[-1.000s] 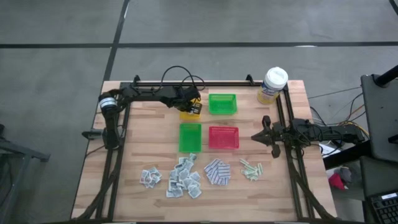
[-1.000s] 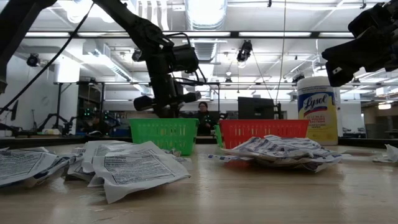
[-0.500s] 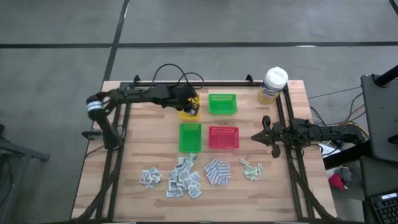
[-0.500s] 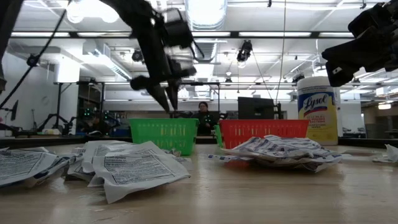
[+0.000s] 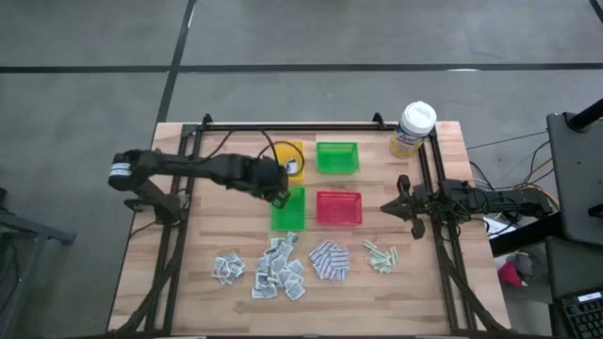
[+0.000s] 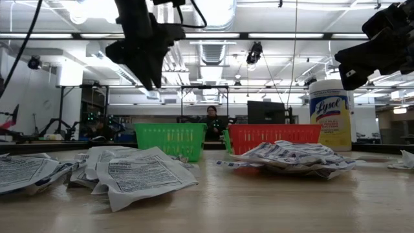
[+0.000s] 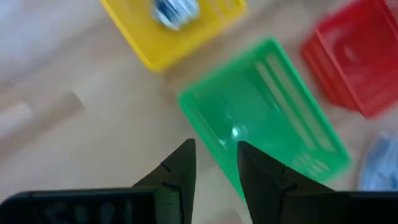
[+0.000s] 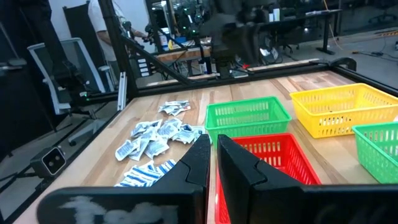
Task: Pick & Place First Aid Supplies
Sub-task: Put the blue alcohol pad into the yellow bin
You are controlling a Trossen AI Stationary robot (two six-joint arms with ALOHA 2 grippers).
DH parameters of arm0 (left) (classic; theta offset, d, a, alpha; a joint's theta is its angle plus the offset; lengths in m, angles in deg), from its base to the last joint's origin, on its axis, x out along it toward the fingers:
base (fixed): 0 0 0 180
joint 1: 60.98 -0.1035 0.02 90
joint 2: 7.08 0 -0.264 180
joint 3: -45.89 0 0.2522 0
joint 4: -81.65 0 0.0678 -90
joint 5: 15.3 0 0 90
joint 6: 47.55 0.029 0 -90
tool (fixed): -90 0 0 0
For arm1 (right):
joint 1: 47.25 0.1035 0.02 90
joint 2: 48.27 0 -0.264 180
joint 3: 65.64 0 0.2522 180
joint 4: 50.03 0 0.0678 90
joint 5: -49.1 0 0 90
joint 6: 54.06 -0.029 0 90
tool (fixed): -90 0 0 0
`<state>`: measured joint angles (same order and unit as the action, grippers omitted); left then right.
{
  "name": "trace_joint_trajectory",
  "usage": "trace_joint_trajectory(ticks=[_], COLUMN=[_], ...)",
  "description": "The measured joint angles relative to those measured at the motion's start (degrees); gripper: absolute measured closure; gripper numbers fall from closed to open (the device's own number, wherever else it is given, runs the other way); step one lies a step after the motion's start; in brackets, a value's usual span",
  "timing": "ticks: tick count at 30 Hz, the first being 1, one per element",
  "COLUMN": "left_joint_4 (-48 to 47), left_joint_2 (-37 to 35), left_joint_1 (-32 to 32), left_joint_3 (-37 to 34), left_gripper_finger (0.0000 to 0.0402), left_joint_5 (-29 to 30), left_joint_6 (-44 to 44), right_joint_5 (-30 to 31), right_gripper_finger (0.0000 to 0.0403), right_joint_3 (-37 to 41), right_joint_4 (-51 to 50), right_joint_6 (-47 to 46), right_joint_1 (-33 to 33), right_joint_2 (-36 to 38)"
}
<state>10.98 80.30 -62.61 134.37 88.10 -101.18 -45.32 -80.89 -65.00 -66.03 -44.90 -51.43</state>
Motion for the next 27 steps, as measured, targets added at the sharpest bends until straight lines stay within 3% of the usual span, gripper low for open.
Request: trace_joint_trajectory(ticks=[8,16,27], left_joint_4=[-0.87,-0.76,18.76], left_joint_2=[0.04,0.22,3.77], left_joint_1=[6.37,12.46,17.14], left_joint_3=[-0.04,-2.36,-11.39], left_gripper_finger=[0.0291,0.0291,0.0291], left_joint_5=[-5.62,-6.93,-9.28], left_joint_6=[-9.39,-23.94,-38.18], right_joint_5=[0.0,0.0,0.0], right_gripper_finger=[0.0374,0.0374,0.0374], right_joint_3=[0.0,0.0,0.0], right_joint_4=[0.0,0.0,0.0], right_joint_6=[0.02,0.01,0.01], right_joint_1=[0.02,0.0,0.01], right_joint_2=[0.0,0.0,0.0])
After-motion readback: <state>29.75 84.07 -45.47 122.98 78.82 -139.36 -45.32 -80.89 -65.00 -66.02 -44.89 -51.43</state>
